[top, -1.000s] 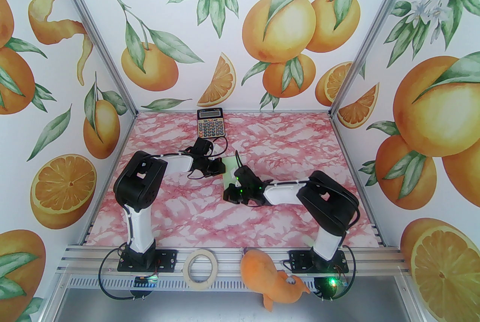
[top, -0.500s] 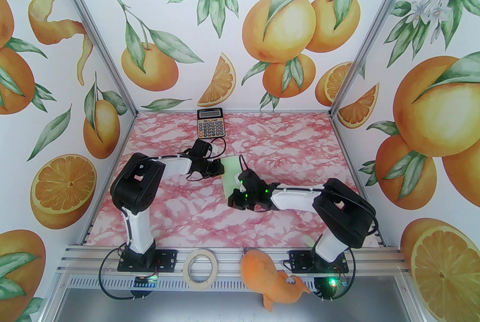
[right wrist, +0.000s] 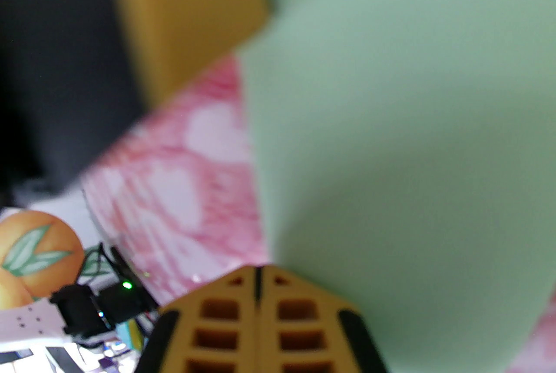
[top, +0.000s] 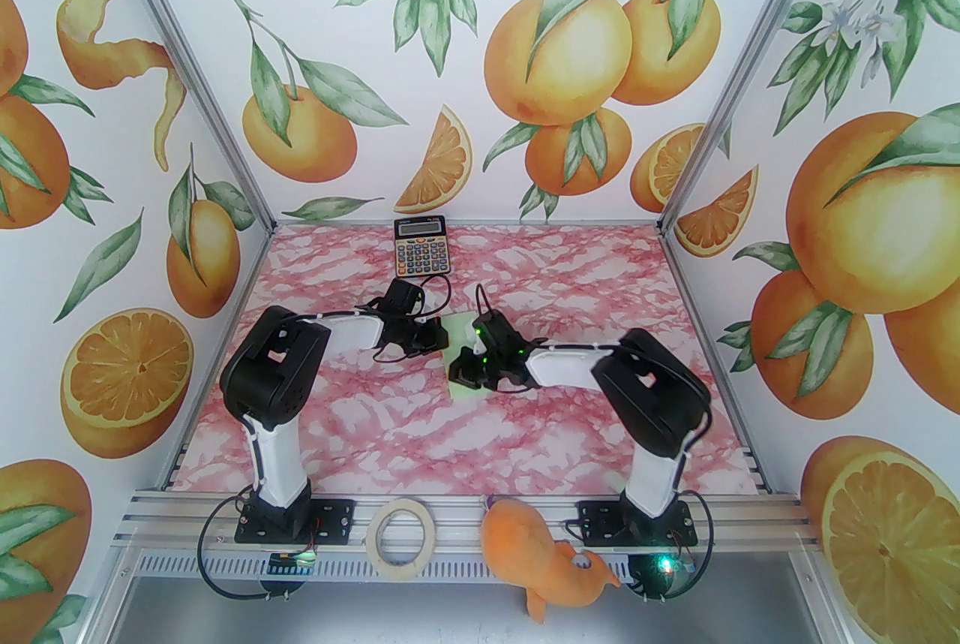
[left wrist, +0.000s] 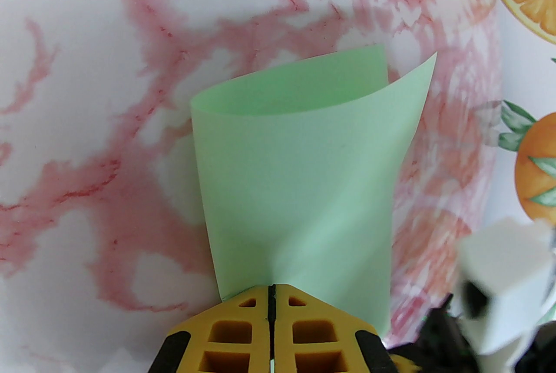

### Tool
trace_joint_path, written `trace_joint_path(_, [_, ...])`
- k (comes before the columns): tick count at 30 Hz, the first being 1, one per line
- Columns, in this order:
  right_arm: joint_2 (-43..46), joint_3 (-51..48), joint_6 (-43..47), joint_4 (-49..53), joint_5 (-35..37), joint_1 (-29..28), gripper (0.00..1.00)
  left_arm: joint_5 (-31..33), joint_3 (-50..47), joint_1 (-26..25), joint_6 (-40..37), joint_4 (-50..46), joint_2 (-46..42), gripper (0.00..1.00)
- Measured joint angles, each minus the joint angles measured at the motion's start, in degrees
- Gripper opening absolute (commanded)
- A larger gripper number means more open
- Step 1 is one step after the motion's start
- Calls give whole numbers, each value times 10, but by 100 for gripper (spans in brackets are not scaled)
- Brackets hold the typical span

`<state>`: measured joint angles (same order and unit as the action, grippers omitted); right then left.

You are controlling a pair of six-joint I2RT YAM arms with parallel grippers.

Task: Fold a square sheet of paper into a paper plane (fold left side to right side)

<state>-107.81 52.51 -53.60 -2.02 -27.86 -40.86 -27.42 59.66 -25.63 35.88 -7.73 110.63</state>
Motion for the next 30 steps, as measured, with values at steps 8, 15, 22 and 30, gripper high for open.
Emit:
trace_joint_path(8, [-6, 9, 5, -5, -7, 0, 0, 0, 0, 0, 0, 0, 0, 7])
trace_joint_path(15, [-12, 3, 30, -12, -7, 0, 0, -6, 7, 5, -7, -15, 0, 8])
trace_joint_path(22, [-12, -6, 51, -27, -11, 1, 0, -17, 28, 29, -33, -28, 14, 10])
trace_joint_path(30, [-12, -9, 61, -32, -11, 1, 0, -33, 105, 56, -65, -60, 68, 10])
